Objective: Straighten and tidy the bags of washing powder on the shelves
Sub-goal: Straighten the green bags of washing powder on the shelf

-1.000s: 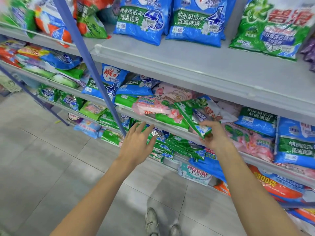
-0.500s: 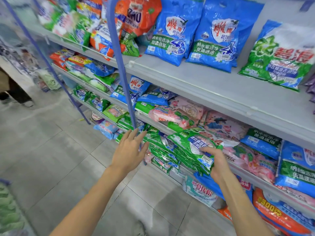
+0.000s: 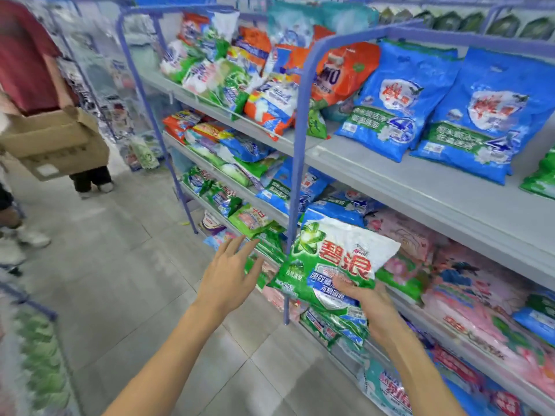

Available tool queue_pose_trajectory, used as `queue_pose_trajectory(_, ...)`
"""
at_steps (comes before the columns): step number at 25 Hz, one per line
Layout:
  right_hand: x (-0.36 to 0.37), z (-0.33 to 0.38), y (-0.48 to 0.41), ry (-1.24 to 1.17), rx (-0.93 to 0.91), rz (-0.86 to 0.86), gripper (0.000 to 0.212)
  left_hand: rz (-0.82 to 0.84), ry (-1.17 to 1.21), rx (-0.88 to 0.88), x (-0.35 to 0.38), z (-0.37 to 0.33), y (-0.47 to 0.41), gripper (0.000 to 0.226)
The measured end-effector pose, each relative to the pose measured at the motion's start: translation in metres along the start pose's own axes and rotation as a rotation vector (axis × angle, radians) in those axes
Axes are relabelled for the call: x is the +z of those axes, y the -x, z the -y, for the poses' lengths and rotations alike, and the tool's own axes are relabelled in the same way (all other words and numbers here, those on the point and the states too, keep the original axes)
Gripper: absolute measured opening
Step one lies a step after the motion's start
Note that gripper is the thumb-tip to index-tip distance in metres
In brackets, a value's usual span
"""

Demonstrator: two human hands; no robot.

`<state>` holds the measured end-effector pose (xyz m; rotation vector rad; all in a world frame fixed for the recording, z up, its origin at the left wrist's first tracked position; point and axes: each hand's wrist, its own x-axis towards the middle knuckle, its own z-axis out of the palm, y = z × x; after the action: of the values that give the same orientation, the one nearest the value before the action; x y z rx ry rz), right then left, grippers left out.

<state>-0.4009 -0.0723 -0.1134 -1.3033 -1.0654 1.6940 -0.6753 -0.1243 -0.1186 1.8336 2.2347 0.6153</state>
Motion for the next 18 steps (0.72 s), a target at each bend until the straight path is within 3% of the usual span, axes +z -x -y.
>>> queue_pose_trajectory(2,0.034,0.009,-0.01,0.015,-0.017,0.021,0.052,-0.011,0.034,-0.021,-0.017,0.024,-0.012,0.068)
queue_pose_trajectory(7,0.099,0.032,-0.022,-0.006,-0.114,0.035,0.033,-0.03,0.032,0.007,-0.049,0.08,-0.042,0.054)
queue_pose_trajectory(14,0.165,0.059,-0.045,0.016,-0.156,-0.004,0.037,-0.029,0.087,0.04,-0.081,0.126,-0.104,0.057)
queue_pose_trajectory(18,0.191,0.085,-0.08,0.014,-0.183,-0.032,0.078,-0.051,0.101,0.064,-0.097,0.133,-0.155,0.063)
